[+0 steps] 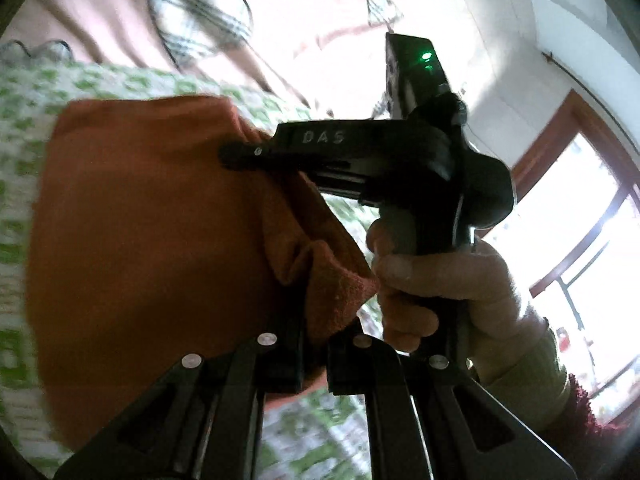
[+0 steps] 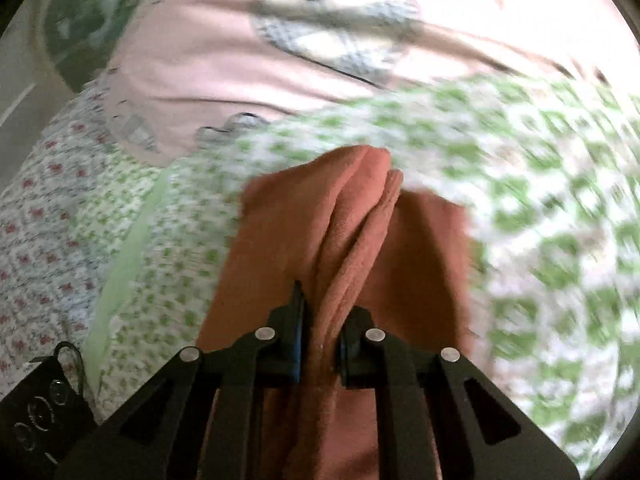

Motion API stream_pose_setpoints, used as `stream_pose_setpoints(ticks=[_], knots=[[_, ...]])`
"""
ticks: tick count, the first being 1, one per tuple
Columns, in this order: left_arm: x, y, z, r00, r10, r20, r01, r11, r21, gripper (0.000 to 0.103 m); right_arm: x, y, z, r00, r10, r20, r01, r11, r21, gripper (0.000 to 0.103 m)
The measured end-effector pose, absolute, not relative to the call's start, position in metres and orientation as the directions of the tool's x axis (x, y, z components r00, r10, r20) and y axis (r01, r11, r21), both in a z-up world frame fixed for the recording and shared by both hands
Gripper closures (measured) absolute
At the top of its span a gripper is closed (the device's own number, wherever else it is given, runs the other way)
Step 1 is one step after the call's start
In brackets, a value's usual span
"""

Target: Fold small clothes

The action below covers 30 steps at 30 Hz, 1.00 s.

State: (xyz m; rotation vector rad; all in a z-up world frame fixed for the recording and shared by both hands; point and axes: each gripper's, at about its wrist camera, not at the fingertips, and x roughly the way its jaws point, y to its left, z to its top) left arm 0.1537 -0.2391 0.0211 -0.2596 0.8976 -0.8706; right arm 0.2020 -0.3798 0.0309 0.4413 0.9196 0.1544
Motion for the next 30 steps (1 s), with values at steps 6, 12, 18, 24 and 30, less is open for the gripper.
stream_pose_setpoints(ticks=[6,12,18,24,30], knots=[[0.153,-0.262,-0.007,0.283,-0.715,-0.639,0.532,0.672,-0.516,0.097,0.195,-0.397,0.004,0.582,0.309,-0.752,0.087,0.896,0.435,0.089],[0.152,-0.269,-0.013,0.266,-0.704,-0.659,0.535,0.676,-0.506,0.094,0.193,-0.399,0.0,0.585,0.279,-0.761,0.092,0.91,0.405,0.089],[0.141,-0.253,-0.008,0.228,-0.708,-0.668,0.551,0.66,-0.511,0.076,0.176,-0.402,0.001,0.614,0.202,-0.763,0.142,0.923,0.359,0.085],[0.133,-0.19,0.004,0.303,-0.659,-0.688,0.509,0.722,-0.468,0.03,0.15,-0.403,0.013,0.599,0.043,-0.8,0.26,0.934,0.245,0.079],[0.166,-0.126,-0.007,0.362,-0.597,-0.716,0.354,0.798,-0.487,0.029,0.132,-0.41,0.017,0.647,0.19,-0.738,0.232,0.873,0.428,0.03]])
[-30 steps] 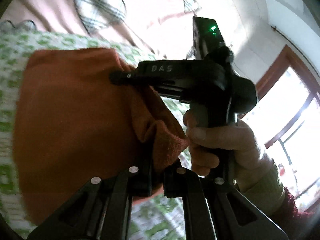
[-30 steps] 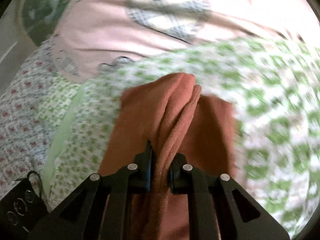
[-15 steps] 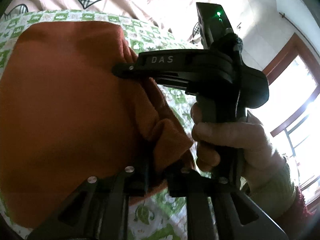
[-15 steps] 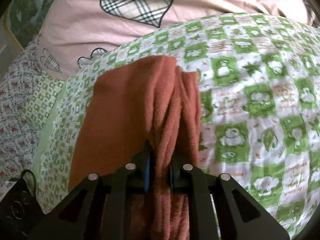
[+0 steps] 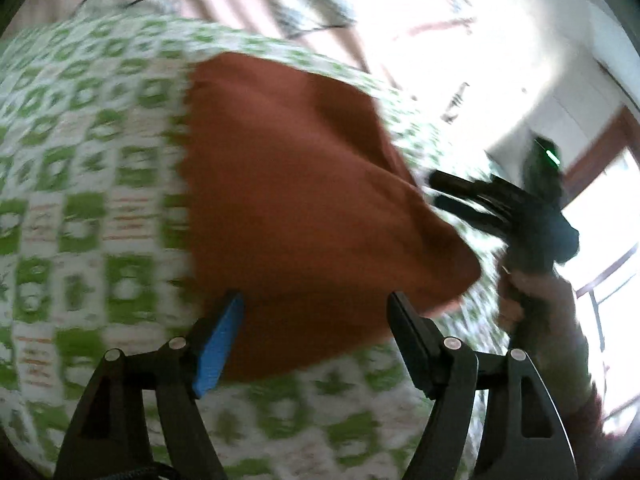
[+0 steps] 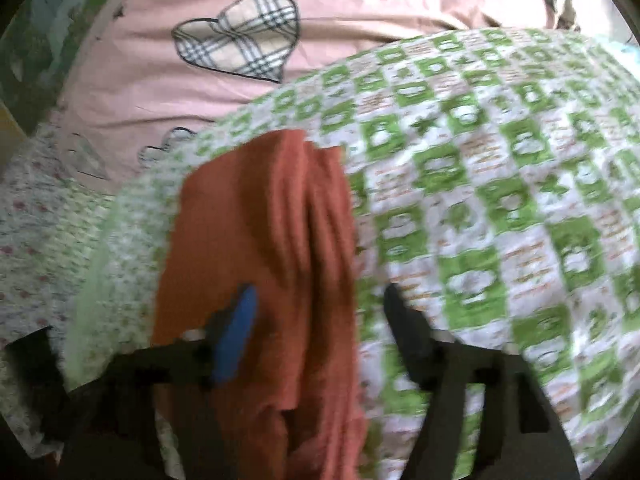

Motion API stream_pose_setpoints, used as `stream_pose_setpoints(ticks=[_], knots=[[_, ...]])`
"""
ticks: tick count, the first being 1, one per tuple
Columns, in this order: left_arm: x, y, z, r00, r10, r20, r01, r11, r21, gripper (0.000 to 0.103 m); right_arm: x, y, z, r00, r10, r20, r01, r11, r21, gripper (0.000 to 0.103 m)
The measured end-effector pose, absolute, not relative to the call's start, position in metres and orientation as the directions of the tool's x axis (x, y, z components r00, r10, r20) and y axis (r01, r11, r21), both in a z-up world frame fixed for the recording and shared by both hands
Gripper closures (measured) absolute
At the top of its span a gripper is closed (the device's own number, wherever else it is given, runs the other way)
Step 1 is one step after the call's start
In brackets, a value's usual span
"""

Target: Fold small clothes

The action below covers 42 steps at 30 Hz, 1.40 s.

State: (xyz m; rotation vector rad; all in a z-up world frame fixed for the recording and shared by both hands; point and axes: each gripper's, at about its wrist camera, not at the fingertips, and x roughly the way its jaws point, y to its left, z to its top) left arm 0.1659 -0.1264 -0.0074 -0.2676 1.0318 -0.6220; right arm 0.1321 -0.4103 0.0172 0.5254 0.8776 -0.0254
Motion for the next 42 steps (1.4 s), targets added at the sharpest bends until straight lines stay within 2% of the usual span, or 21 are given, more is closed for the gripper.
stream_pose_setpoints(ticks=[3,7,11,13,14,15,17,18,19,25,31,34,37,39,42], knots=[[0.184,-0.108,-0.018,0.351,-0.607,-0.713,0.283,0.795,-0.537,0.028,0.135,-0.408,0.015,0.65,0.249,-0.718,0.208,0.85,0.484,0.03],[0.214,-0.107,-0.034,0.324,-0.62,-0.715,0.24,0.784,-0.572,0.026,0.145,-0.403,0.006,0.616,0.233,-0.753,0.221,0.866,0.448,0.03],[0.243,-0.114,-0.052,0.302,-0.66,-0.688,0.22,0.751,-0.623,0.022,0.151,-0.405,-0.013,0.576,0.277,-0.769,0.224,0.852,0.474,0.03],[0.253,-0.123,-0.053,0.305,-0.664,-0.683,0.243,0.747,-0.618,0.032,0.155,-0.401,-0.021,0.562,0.315,-0.765,0.2,0.845,0.495,0.033],[0.257,-0.128,-0.057,0.29,-0.668,-0.685,0.248,0.744,-0.621,0.048,0.157,-0.4,-0.022,0.563,0.327,-0.759,0.195,0.84,0.506,0.056],[0.263,-0.134,-0.061,0.276,-0.672,-0.687,0.245,0.74,-0.626,0.065,0.158,-0.399,-0.025,0.558,0.35,-0.752,0.192,0.828,0.527,0.065],[0.263,-0.132,-0.058,0.283,-0.679,-0.677,0.244,0.734,-0.634,0.079,0.159,-0.394,-0.023,0.561,0.37,-0.74,0.191,0.812,0.551,0.075],[0.258,-0.128,-0.051,0.297,-0.688,-0.662,0.259,0.726,-0.637,0.081,0.158,-0.387,-0.017,0.566,0.343,-0.75,0.18,0.836,0.519,0.075],[0.253,-0.124,-0.043,0.312,-0.689,-0.654,0.271,0.725,-0.634,0.081,0.156,-0.38,-0.011,0.572,0.333,-0.749,0.17,0.845,0.506,0.077],[0.201,-0.063,0.015,0.419,-0.654,-0.63,0.327,0.756,-0.567,0.082,0.15,-0.315,0.004,0.585,0.48,-0.654,0.012,0.801,0.598,0.079],[0.159,0.015,0.03,0.484,-0.593,-0.644,0.293,0.803,-0.519,0.082,0.154,-0.238,-0.002,0.549,0.587,-0.595,-0.113,0.758,0.643,0.079],[0.143,0.045,0.012,0.477,-0.574,-0.666,0.251,0.815,-0.523,0.081,0.157,-0.211,-0.019,0.507,0.606,-0.614,-0.118,0.754,0.647,0.079],[0.139,0.065,-0.027,0.426,-0.566,-0.705,0.179,0.817,-0.548,0.079,0.156,-0.198,-0.043,0.467,0.569,-0.677,-0.073,0.788,0.611,0.079],[0.142,0.076,-0.045,0.402,-0.604,-0.689,0.15,0.785,-0.601,0.074,0.153,-0.2,-0.054,0.456,0.56,-0.692,-0.044,0.79,0.611,0.077],[0.154,0.091,-0.049,0.394,-0.644,-0.656,0.116,0.743,-0.659,0.066,0.148,-0.203,-0.052,0.463,0.541,-0.702,-0.038,0.804,0.594,0.068]])
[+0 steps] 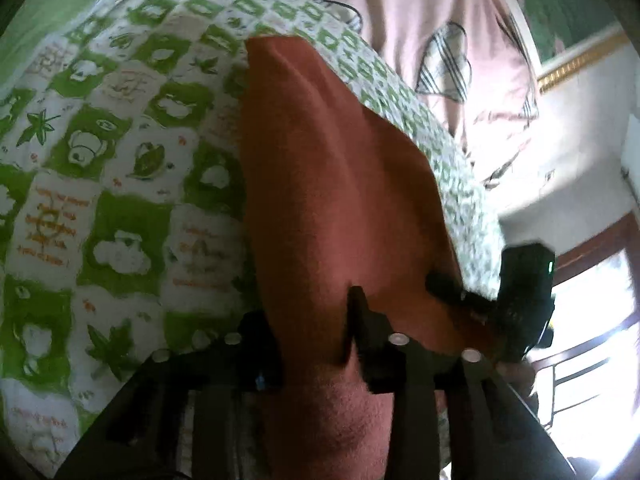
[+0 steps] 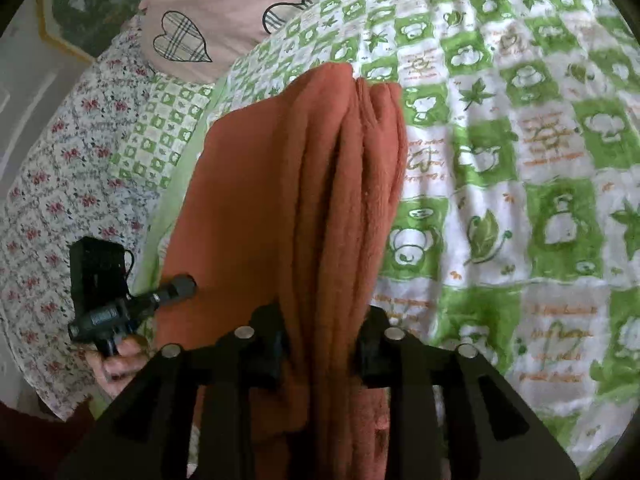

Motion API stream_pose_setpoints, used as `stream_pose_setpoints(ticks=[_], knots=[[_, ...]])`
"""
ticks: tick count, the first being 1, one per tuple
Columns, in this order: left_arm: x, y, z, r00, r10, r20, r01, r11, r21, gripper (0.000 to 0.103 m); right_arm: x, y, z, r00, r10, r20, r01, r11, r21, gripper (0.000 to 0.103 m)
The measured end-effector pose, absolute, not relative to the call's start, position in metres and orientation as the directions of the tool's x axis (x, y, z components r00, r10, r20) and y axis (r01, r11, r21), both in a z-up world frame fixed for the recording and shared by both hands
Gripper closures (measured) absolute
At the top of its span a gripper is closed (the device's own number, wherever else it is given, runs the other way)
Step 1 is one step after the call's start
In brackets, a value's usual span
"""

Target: Fold small clothes

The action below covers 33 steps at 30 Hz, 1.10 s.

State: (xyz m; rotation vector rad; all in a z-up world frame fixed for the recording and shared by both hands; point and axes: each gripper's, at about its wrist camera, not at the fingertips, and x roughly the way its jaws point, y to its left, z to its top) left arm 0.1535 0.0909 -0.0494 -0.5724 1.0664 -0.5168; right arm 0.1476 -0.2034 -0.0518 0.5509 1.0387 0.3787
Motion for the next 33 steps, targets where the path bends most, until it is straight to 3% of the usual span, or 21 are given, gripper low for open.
stream_pose_setpoints(ticks=[2,8,10,11,16,19,24,31,32,33], knots=[[0.169,0.1,-0.044,0.414,-0.638,-0.65,0.114,0.745,-0.658,0.061,0.143,-0.202,-0.044,0.47,0.501,-0.727,-0.05,0.838,0.544,0.062],[0.251,0.113,-0.042,0.44,-0.638,-0.632,0.081,0.729,-0.68,0.06,0.132,-0.219,-0.031,0.519,0.468,-0.715,-0.015,0.842,0.54,0.062],[0.278,0.109,-0.043,0.449,-0.619,-0.645,0.066,0.743,-0.666,0.067,0.128,-0.221,-0.026,0.534,0.455,-0.713,-0.009,0.846,0.533,0.062],[0.297,0.105,-0.043,0.456,-0.607,-0.651,0.063,0.752,-0.656,0.075,0.127,-0.221,-0.022,0.543,0.445,-0.712,-0.007,0.85,0.526,0.062],[0.332,0.102,-0.022,0.507,-0.539,-0.673,0.051,0.798,-0.601,0.076,0.122,-0.23,0.0,0.603,0.401,-0.69,-0.014,0.87,0.493,0.062],[0.318,0.107,-0.002,0.557,-0.495,-0.667,0.062,0.826,-0.561,0.073,0.127,-0.224,0.011,0.628,0.405,-0.664,-0.05,0.873,0.485,0.062],[0.262,0.113,0.007,0.578,-0.478,-0.661,0.054,0.831,-0.554,0.056,0.151,-0.204,0.006,0.6,0.408,-0.688,-0.076,0.885,0.459,0.062],[0.192,0.103,-0.011,0.538,-0.481,-0.692,0.04,0.835,-0.548,0.056,0.189,-0.196,-0.023,0.527,0.411,-0.744,-0.038,0.886,0.463,0.062],[0.187,0.101,-0.013,0.53,-0.479,-0.7,0.041,0.839,-0.543,0.056,0.192,-0.195,-0.025,0.519,0.414,-0.748,-0.035,0.884,0.466,0.071],[0.183,0.098,-0.016,0.523,-0.473,-0.71,0.041,0.845,-0.533,0.056,0.194,-0.195,-0.028,0.512,0.419,-0.75,-0.032,0.882,0.471,0.09]])
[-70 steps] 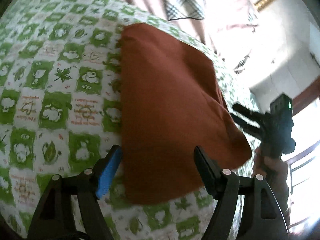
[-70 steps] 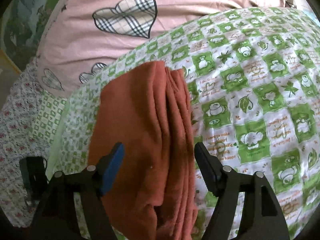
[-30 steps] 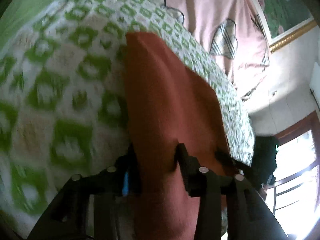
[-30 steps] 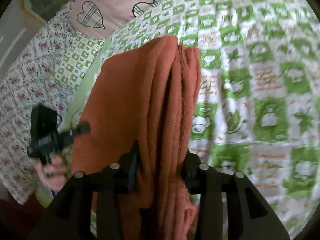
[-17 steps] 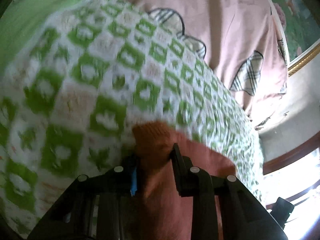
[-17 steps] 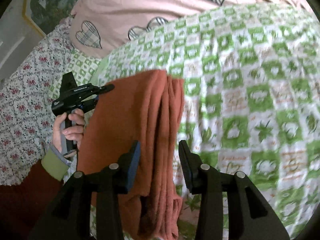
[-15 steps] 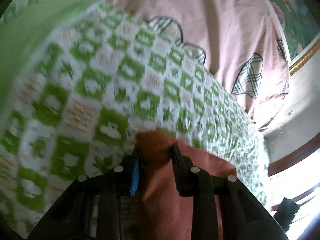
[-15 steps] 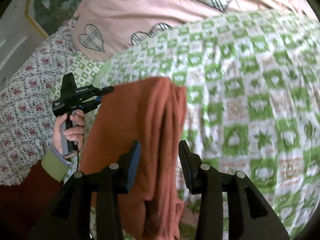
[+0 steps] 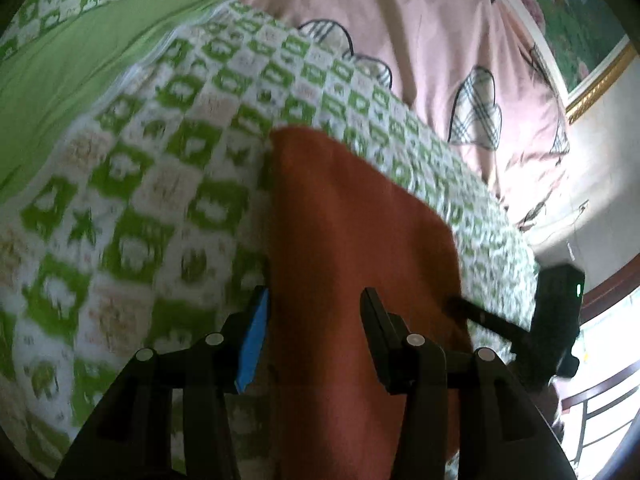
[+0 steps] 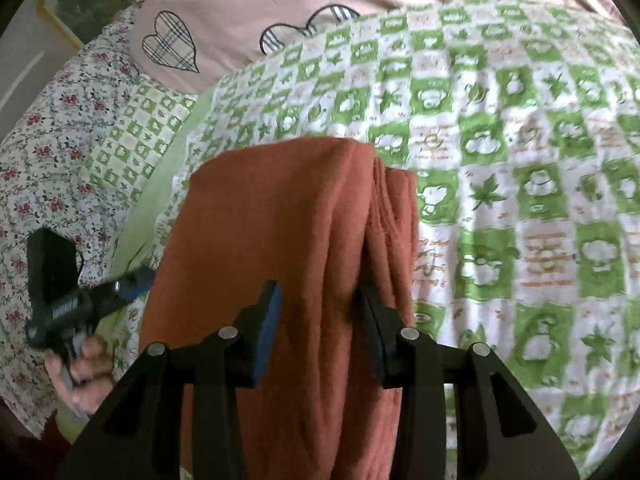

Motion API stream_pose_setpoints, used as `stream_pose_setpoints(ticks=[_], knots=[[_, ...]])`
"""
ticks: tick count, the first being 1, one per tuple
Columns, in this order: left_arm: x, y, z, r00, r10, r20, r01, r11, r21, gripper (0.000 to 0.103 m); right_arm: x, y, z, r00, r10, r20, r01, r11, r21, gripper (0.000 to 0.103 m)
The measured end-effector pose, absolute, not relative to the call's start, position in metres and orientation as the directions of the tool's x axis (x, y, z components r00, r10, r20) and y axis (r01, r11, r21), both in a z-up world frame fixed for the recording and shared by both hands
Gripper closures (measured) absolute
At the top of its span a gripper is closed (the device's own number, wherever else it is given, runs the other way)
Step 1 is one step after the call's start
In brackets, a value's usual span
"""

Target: Fold small clothes

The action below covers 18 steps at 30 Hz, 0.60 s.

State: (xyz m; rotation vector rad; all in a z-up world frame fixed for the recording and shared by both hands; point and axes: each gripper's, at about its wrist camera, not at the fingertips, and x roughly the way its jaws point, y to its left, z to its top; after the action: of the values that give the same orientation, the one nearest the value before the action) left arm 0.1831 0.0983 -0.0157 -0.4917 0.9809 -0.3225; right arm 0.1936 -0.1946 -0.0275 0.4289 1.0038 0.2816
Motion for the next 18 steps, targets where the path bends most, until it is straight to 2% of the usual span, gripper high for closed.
stream_pose_setpoints(ticks=[2,4,6,12,18], knots=[[0.179,0.094,-0.019,0.512,-0.46,-0.726,0.041,0.857,-0.514,0.057,0.19,-0.195,-0.022,0.514,0.427,-0.744,-0.018,0.873,0.488,0.092],[0.174,0.093,-0.022,0.497,-0.465,-0.733,0.047,0.858,-0.512,0.057,0.171,-0.199,0.007,0.586,0.468,-0.662,-0.062,0.84,0.539,0.092],[0.17,0.091,-0.022,0.489,-0.476,-0.731,0.058,0.854,-0.517,0.056,0.154,-0.202,0.025,0.629,0.437,-0.643,-0.061,0.852,0.52,0.092],[0.159,0.079,-0.03,0.46,-0.469,-0.753,0.068,0.865,-0.497,0.054,0.159,-0.22,-0.03,0.557,0.392,-0.732,0.065,0.858,0.509,0.092],[0.185,0.082,-0.036,0.441,-0.486,-0.754,0.054,0.854,-0.518,0.049,0.164,-0.216,-0.041,0.554,0.39,-0.736,0.071,0.858,0.508,0.092]])
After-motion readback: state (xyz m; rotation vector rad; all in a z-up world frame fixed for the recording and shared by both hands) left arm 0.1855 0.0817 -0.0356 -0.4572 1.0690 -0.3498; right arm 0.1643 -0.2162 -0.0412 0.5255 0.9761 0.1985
